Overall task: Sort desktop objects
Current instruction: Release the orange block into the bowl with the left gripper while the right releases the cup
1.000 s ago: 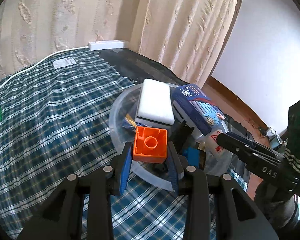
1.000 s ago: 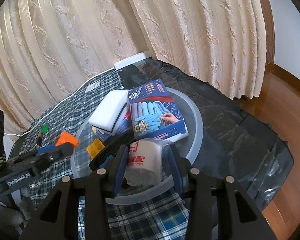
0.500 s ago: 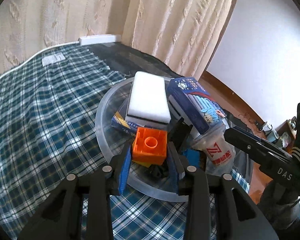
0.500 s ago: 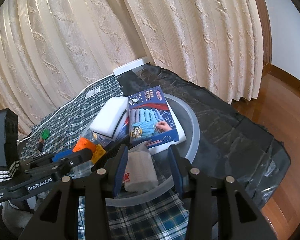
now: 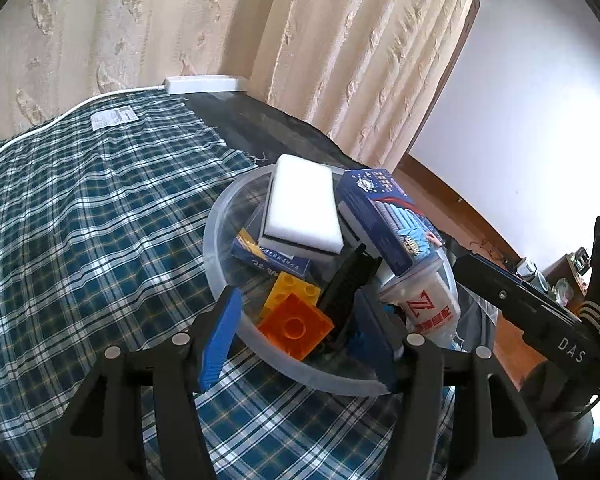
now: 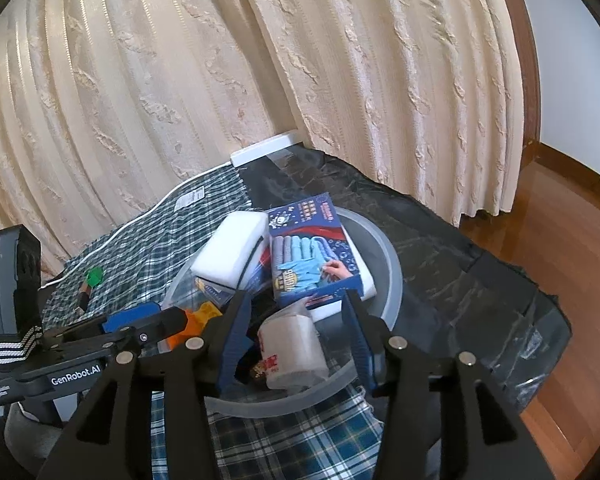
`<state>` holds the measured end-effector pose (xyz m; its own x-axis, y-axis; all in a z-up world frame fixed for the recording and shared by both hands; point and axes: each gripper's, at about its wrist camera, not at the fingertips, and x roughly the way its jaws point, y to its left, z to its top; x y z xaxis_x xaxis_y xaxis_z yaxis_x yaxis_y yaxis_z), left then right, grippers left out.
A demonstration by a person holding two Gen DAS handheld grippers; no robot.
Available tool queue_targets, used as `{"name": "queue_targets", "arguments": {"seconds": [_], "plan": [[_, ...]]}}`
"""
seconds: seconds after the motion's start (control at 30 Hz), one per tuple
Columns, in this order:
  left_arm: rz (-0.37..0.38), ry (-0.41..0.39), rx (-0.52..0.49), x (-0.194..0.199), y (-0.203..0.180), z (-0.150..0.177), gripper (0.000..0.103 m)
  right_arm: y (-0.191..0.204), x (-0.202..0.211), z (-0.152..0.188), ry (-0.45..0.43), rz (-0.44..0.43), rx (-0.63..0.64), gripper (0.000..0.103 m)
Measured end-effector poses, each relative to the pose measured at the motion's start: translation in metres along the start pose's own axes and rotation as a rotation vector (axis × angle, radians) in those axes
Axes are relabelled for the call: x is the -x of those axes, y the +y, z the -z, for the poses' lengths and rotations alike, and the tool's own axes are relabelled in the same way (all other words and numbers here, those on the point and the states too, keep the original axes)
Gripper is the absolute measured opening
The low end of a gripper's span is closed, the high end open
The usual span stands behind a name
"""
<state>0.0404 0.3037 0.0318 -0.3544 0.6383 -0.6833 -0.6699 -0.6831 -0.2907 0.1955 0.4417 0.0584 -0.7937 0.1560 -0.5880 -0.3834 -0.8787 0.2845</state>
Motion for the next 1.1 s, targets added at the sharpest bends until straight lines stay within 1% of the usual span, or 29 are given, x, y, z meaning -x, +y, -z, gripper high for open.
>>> {"name": "queue_targets", "arguments": {"seconds": [0.2,0.3,0.37,0.43,0.9,1.1], "plan": [[-0.023,-0.021,0.015,0.008,0.007,0.000,0.062,0.011,-0.001,0.001,0.005,-0.019,0.020,0.054],[-0.050,-0.037,0.023,0.012,0.013,-0.002,0.062,0.017,-0.002,0.002,0.009,-0.032,0.032,0.057],[-0.066,-0.041,0.039,0.015,0.021,-0.003,0.063,0.024,-0.004,0.004,0.018,-0.044,0.045,0.058],[-0.077,-0.041,0.057,0.016,0.029,-0.003,0.067,0.030,-0.006,0.005,0.026,-0.057,0.058,0.058],[-0.180,-0.073,0.150,0.043,0.086,0.001,0.067,0.084,-0.017,0.008,0.050,-0.148,0.146,0.059],[-0.232,-0.088,0.195,0.057,0.114,0.003,0.067,0.104,-0.024,0.010,0.077,-0.187,0.174,0.060]]}}
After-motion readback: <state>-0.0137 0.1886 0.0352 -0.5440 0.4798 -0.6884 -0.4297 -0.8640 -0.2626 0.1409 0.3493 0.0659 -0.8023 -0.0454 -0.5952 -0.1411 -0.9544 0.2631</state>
